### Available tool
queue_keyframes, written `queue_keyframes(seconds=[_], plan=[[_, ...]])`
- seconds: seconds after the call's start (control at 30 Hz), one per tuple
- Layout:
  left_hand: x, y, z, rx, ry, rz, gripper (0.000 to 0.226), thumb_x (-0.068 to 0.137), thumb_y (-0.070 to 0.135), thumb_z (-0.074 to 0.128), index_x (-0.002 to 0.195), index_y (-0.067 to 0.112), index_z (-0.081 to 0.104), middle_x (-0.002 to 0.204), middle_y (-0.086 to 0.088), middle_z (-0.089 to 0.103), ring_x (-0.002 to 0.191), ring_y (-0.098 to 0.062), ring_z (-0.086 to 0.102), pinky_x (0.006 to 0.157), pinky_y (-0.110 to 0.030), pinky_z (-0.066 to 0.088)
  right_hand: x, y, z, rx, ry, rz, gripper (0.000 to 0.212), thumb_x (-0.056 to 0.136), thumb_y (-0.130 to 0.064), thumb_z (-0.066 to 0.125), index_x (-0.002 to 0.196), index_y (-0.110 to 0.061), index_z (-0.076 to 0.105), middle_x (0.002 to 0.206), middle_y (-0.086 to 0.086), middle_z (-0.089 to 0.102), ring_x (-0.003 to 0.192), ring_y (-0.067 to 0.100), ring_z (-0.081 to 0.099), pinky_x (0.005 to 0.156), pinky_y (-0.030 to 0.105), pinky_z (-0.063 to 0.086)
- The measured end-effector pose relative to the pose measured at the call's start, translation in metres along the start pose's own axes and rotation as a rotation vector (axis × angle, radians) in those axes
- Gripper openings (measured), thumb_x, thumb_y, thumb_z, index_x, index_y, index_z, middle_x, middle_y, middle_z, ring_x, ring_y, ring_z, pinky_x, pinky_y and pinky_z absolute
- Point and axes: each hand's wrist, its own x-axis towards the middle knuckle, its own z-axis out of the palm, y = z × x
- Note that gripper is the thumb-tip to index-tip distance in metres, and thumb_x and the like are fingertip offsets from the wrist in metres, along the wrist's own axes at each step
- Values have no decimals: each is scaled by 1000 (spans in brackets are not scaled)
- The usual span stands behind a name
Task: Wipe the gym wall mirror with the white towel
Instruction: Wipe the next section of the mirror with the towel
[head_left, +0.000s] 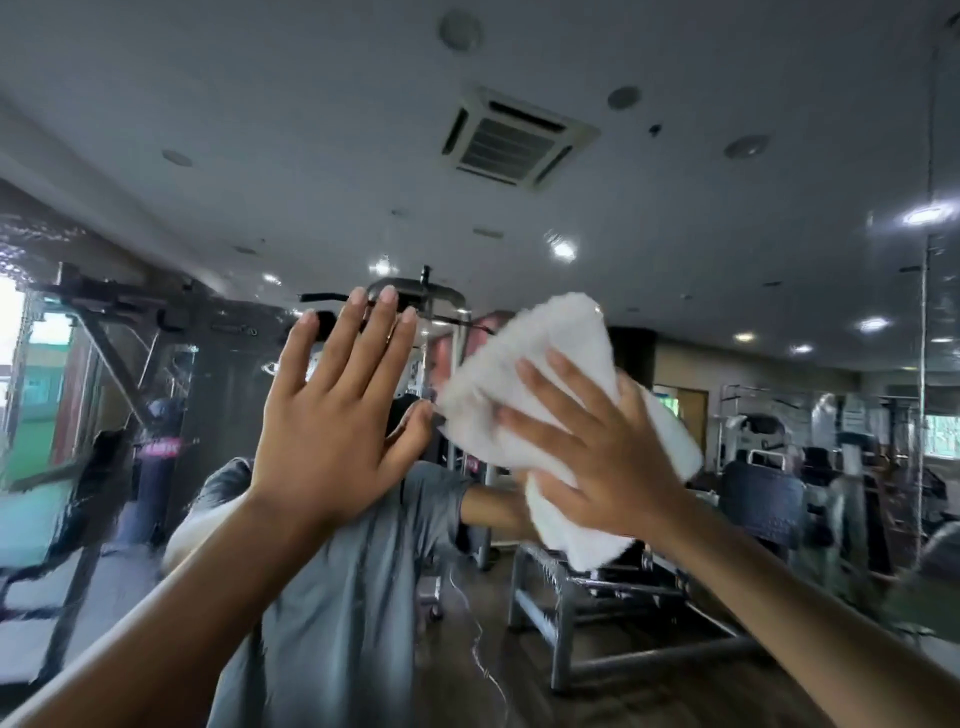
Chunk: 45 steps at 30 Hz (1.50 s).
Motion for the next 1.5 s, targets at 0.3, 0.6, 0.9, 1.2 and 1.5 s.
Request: queue_keyframes(seconds=[0.3, 0.6, 0.9, 1.2, 1.5], plan=[[-5, 2, -1, 8, -63, -6, 71, 101, 47, 28, 157, 5, 25, 165, -15, 18, 154, -30, 15, 123, -56, 14, 77, 22, -7, 139, 166, 855, 61, 93, -40, 37, 154, -37, 35, 166, -5, 18, 153, 19, 13, 111, 55, 17], [-29, -1, -5, -43, -59, 17, 66, 104, 41, 27, 159, 7, 17, 166, -14, 14, 154, -31, 13, 123, -55, 12, -53, -11, 8, -11, -61, 116, 68, 82, -34, 50, 148, -38, 33, 165, -3, 18, 154, 22, 9, 109, 58, 23], [-33, 1, -7, -111, -84, -8, 67, 103, 41, 31, 159, 6, 20, 166, -14, 16, 154, -31, 13, 124, -55, 12, 26, -70, 4, 92, 65, 613, 62, 90, -39, 46, 151, -33, 36, 164, 2, 21, 152, 28, 18, 114, 68, 17], [-38, 2, -11, -107, -120, 14, 69, 100, 40, 30, 159, 5, 19, 166, -17, 14, 154, -33, 11, 123, -56, 10, -81, -44, 9, 132, 94, 951, 62, 84, -31, 43, 145, -23, 48, 160, 8, 34, 150, 27, 25, 111, 58, 30], [-41, 1, -11, -129, -109, -1, 68, 101, 42, 33, 158, 6, 23, 166, -15, 17, 154, -32, 13, 124, -55, 10, -33, -125, 14, 92, 103, 796, 62, 87, -36, 47, 148, -25, 44, 160, 6, 31, 149, 29, 27, 111, 55, 20]])
